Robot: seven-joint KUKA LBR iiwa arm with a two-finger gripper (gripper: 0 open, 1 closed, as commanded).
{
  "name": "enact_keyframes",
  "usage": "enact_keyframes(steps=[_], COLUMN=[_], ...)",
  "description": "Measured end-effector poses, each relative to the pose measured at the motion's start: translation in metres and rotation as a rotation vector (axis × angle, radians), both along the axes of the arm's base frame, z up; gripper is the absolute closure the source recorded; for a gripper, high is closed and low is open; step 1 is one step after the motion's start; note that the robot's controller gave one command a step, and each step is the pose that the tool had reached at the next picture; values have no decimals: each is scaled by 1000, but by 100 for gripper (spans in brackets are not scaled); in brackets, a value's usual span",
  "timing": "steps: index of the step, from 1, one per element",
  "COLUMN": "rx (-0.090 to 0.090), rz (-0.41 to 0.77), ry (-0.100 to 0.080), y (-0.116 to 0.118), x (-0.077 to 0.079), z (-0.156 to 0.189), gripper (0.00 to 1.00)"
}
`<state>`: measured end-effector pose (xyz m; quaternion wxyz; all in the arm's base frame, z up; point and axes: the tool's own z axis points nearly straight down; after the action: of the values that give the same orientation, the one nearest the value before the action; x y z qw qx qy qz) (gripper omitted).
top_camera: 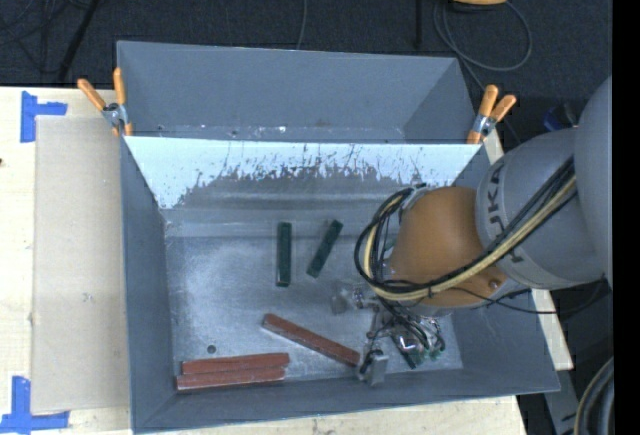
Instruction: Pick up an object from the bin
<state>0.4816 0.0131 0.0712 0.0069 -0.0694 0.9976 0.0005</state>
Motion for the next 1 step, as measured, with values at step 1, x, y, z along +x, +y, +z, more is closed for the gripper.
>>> enact_keyframes(steps=[1], rx=[-3], rz=[108], ry=[-9], y=[41], x=[-5], z=[1], gripper=[0])
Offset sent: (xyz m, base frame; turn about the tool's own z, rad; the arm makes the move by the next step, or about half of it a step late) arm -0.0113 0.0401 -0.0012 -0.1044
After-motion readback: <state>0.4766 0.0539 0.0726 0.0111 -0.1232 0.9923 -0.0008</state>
